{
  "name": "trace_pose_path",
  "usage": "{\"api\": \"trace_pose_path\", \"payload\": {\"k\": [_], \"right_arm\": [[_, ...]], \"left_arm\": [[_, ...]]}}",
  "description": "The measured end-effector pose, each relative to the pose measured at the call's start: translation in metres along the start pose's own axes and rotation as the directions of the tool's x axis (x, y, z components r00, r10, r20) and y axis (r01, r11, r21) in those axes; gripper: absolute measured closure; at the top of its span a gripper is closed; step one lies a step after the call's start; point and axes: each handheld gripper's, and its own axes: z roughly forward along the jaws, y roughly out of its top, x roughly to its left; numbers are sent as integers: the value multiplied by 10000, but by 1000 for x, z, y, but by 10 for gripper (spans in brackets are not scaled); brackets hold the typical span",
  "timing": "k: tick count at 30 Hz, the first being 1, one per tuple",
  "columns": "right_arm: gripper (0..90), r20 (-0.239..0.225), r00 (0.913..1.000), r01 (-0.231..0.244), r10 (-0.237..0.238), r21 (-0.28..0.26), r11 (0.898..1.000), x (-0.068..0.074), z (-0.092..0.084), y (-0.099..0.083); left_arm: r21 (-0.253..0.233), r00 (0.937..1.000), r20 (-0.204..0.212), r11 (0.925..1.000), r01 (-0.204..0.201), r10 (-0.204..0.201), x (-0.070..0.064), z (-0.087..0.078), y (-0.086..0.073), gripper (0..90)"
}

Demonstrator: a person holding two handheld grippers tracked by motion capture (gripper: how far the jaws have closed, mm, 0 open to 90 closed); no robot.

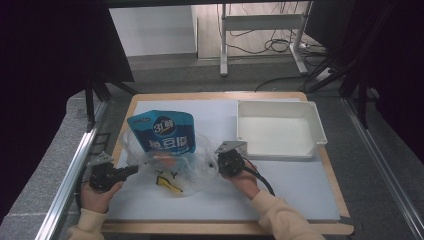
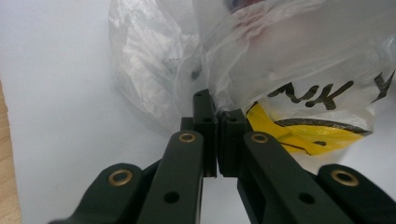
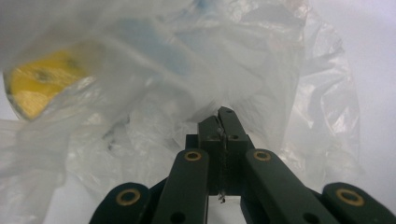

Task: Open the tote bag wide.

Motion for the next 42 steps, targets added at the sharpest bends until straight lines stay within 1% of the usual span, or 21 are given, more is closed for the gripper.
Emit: {"api": "trace_pose_path", "payload": {"k": [3,8,10,15,17,24,28,34,39,42], "right_arm": [[890,15,10000,30,-30,87,10000,0,1,-1],[890,16,9999,151,-151,324,9994,1,5,-3],[891,26,9998,193,-194,487,9986,2,8,-5],[891,36,9998,193,-196,580,9981,2,8,-6],[891,17,9999,126,-128,713,9974,2,9,-7],[891,3,10000,52,-53,903,9959,1,10,-10],[891,40,9999,95,-100,1116,9937,2,13,-12],[891,71,9998,173,-183,1162,9931,3,13,-12],[891,180,9996,206,-230,1226,9922,1,12,-12],[891,239,9995,159,-191,1252,9920,-1,10,-13]], "left_arm": [[55,10000,4,10000,31,-31,1,1,-2,885],[409,10000,-19,9991,96,-95,2,5,-9,885],[482,9999,-17,9988,105,-105,2,6,-10,885],[597,9999,-24,9981,137,-136,2,8,-13,885],[644,9998,-52,9977,203,-200,3,8,-15,886],[869,9996,-98,9958,286,-279,5,10,-22,885],[1093,9994,-110,9935,323,-313,6,13,-25,885],[1212,9992,-151,9919,378,-362,8,16,-27,885],[1413,9983,-259,9884,558,-527,13,19,-30,885],[1538,9982,-353,9866,540,-491,15,22,-32,884]]}}
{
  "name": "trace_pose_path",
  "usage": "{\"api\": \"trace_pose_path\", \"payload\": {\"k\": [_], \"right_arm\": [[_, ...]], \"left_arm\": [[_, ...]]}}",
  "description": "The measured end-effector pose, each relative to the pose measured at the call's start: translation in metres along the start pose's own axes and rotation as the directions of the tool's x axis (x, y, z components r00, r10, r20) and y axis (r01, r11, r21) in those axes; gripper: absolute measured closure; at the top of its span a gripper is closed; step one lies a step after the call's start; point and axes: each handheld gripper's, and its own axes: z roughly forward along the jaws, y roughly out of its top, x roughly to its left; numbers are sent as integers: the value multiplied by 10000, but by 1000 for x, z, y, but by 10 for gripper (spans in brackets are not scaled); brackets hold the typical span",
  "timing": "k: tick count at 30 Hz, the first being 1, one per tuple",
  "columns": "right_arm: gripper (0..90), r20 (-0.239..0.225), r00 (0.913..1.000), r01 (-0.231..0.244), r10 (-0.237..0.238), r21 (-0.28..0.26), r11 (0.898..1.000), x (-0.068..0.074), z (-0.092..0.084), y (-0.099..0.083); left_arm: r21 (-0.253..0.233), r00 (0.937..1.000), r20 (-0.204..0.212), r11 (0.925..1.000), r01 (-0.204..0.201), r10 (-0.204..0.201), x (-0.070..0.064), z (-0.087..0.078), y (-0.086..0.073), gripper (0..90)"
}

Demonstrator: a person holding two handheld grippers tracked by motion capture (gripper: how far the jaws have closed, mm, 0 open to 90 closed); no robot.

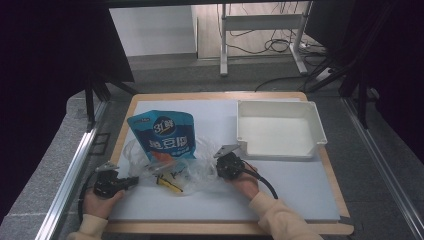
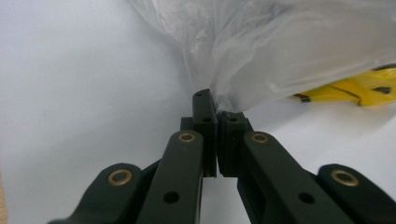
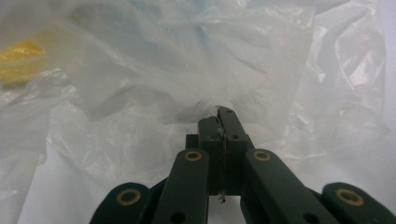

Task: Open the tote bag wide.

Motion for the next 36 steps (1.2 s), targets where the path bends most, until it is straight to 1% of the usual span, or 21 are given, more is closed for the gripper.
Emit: {"api": "trace_pose_path", "payload": {"k": [2,3,6,21,22,23,24,25,26,27,28,29,30,31,32,33,34,35,36], "right_arm": [[891,20,10000,-21,21,-2,10000,0,0,0],[891,50,10000,-30,30,9,10000,-1,-1,0],[891,70,10000,-18,18,7,10000,-1,-1,-1],[889,60,10000,-22,22,-26,10000,-1,-1,-1],[869,-17,10000,-43,43,-82,10000,-1,-2,-1],[869,-17,10000,-43,43,-82,10000,-1,-2,-1],[806,-126,9999,-121,119,-207,9997,-2,-7,-2],[806,-126,9999,-121,119,-207,9997,-2,-7,-2],[738,-130,9997,-230,225,-450,9987,-1,-18,-2],[713,-8,9998,-213,213,-654,9976,-1,-25,-4],[691,92,9995,-303,312,-846,9960,-1,-33,-5],[674,132,9991,-397,412,-977,9944,-1,-41,-6],[674,132,9991,-397,412,-977,9944,-1,-41,-6],[658,165,9987,-469,491,-1121,9926,-2,-50,-8],[629,320,9969,-663,716,-1449,9872,-3,-68,-12],[629,320,9969,-663,716,-1449,9872,-3,-68,-12],[622,358,9961,-735,803,-1614,9841,-3,-77,-14],[609,463,9946,-821,927,-1934,9777,-1,-95,-18],[609,463,9946,-821,927,-1934,9777,-1,-95,-18]], "left_arm": [[40,10000,4,10000,9,-9,1,1,0,884],[5,9998,126,9999,137,-137,3,1,-1,885],[-37,9997,172,9998,178,-177,3,1,-1,885],[-86,10000,79,10000,-25,26,1,1,-1,877],[-87,10000,78,10000,-31,32,1,1,-1,877],[-87,10000,78,10000,-31,32,1,1,-1,877],[-97,10000,81,9999,-34,35,1,1,-2,877],[-97,10000,81,9999,-34,35,1,1,-2,877],[-103,10000,83,9999,-27,28,1,1,-2,877],[-102,10000,85,9999,-28,28,1,1,-2,877],[-105,10000,86,9999,-35,36,1,1,-2,877],[-107,10000,86,9999,-31,32,1,1,-2,877],[-107,10000,86,9999,-31,32,1,1,-2,878],[-99,10000,77,9999,-35,36,1,1,-2,878],[-96,10000,73,9999,-39,40,1,2,-2,877],[-96,10000,69,9999,-46,46,1,2,-1,877],[-92,10000,62,9999,-50,50,1,2,-1,877],[-87,10000,63,9999,-60,60,1,2,-1,877],[-87,10000,63,9999,-60,60,1,2,-1,877]]}}
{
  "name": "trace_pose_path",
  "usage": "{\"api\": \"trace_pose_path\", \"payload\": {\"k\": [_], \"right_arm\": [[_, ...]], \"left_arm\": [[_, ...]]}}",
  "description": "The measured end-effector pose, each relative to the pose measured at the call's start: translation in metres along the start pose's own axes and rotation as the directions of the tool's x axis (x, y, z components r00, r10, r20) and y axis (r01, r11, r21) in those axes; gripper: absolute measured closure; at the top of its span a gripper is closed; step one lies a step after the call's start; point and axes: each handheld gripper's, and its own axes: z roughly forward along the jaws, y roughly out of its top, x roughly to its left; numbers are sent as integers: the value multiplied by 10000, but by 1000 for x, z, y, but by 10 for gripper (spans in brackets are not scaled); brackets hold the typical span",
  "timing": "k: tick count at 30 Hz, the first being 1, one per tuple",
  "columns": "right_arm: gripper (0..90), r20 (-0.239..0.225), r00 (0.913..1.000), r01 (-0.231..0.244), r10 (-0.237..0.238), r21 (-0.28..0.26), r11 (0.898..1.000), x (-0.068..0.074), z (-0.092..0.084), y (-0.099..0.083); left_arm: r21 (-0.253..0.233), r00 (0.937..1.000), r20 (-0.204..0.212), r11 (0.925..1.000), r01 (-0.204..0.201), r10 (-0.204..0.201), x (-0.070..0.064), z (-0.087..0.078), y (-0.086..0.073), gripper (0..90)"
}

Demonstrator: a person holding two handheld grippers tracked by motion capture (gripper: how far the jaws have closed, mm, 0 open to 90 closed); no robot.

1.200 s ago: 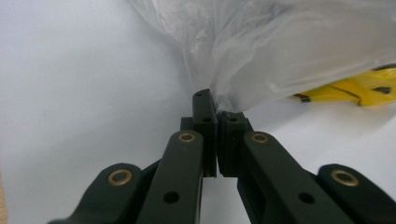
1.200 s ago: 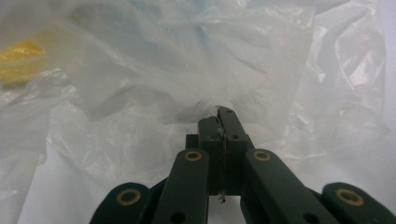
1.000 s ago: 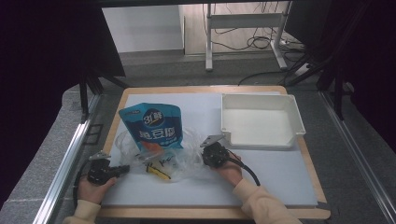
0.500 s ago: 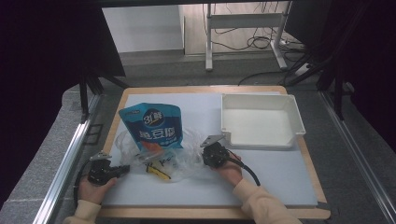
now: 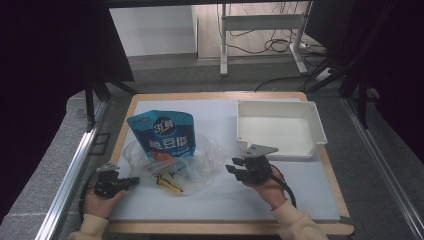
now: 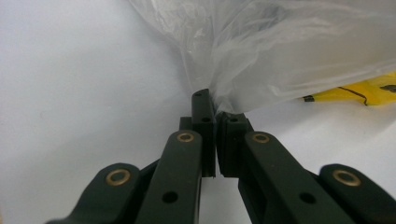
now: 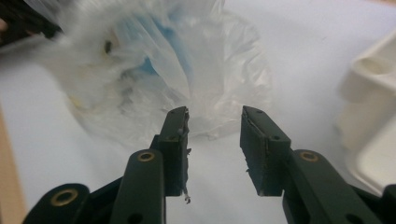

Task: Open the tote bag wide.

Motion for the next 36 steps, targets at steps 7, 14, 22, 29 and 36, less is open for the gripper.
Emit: {"api": "trace_pose_path", "payload": {"k": [7,14,22,29,36], "right_arm": [[670,-447,9988,159,-216,-1252,9920,15,-47,22],[777,-1222,9883,646,-911,-2056,9765,42,-49,61],[864,-2113,9718,730,-1048,-1529,9855,70,14,87],[869,-1917,9761,933,-1022,-550,9941,69,55,81],[874,-1585,9862,542,-486,310,9981,48,79,63]], "left_arm": [[-8,10000,-17,10000,-37,37,-2,2,1,877],[75,9999,-42,9999,-94,95,-2,1,2,876],[22,10000,4,10000,-59,59,-2,1,1,876],[-12,10000,18,10000,-64,64,-1,1,1,876],[23,9999,-23,9999,-99,99,-2,1,1,876]]}}
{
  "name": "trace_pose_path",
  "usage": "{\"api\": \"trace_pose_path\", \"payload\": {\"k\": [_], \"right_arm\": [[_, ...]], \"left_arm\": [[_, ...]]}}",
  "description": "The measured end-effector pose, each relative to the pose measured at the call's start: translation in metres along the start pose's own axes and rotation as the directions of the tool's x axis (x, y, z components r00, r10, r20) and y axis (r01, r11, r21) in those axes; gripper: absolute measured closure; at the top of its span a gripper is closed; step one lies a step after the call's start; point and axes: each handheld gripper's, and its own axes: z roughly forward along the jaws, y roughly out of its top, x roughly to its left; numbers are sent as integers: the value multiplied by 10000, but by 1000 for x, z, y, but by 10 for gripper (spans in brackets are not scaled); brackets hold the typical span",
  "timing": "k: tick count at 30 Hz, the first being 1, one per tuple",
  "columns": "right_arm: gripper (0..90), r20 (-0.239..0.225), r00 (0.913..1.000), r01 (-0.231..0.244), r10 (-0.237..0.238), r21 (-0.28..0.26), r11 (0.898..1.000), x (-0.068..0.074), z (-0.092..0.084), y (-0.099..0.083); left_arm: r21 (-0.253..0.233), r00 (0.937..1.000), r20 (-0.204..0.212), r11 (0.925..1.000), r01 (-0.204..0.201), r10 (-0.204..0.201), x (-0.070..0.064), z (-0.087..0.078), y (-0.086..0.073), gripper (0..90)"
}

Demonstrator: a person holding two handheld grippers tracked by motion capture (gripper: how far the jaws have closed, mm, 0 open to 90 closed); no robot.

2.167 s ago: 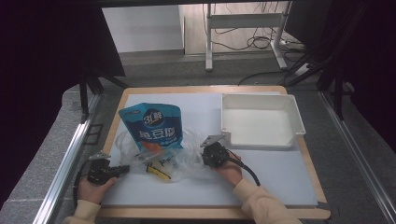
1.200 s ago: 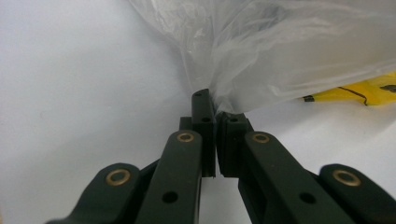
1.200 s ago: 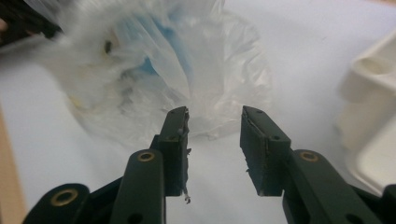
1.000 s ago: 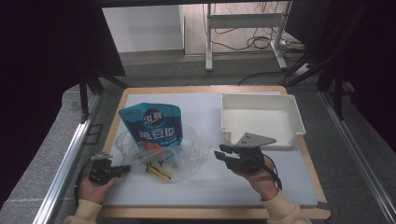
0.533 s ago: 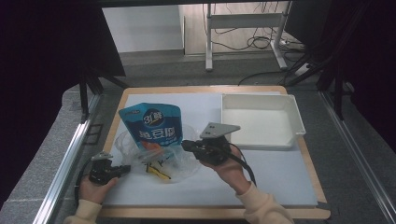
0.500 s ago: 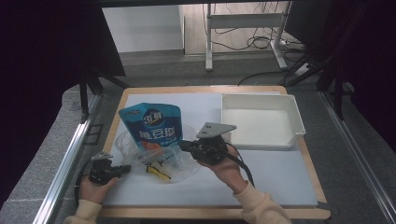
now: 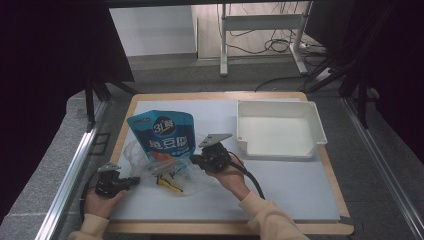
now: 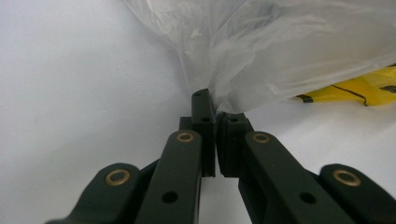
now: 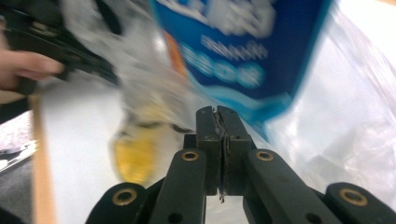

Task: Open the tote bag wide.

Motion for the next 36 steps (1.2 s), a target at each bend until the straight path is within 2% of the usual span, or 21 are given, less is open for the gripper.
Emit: {"api": "trace_pose_path", "payload": {"k": [3,7,8,11,13,22,23,30,33,34,36], "right_arm": [[874,440,9987,-264,248,352,9990,-14,12,-11],[874,666,9971,-396,362,495,9980,-23,16,-16],[877,650,9961,-631,590,620,9961,-29,19,-20],[881,732,9951,-725,668,774,9944,-32,23,-24],[885,696,9943,-876,803,1086,9902,-36,29,-33],[889,895,9923,-997,854,1707,9803,-40,29,-54],[889,730,9909,-1232,1128,1575,9798,-43,25,-58],[889,879,9896,-1266,1136,1600,9790,-47,16,-62],[889,863,9918,-1057,939,1450,9838,-42,15,-56],[889,707,9948,-816,738,1150,9900,-35,11,-44],[888,586,9971,-532,485,817,9952,-28,9,-31]], "left_arm": [[-1,10000,8,10000,-4,4,0,0,0,876],[-17,10000,48,10000,18,-18,1,0,0,876],[-13,10000,49,10000,17,-17,1,0,0,877],[-14,10000,44,10000,5,-5,1,0,0,876],[-16,10000,42,10000,5,-5,1,0,0,876],[0,10000,56,10000,6,-6,1,-1,-1,875],[-7,10000,67,10000,8,-8,1,-1,-1,876],[15,10000,57,10000,-3,3,1,-1,-1,875],[16,10000,55,10000,-1,1,1,-1,0,876],[15,10000,64,10000,11,-11,2,-1,0,876],[19,10000,71,10000,23,-23,2,0,0,877]]}}
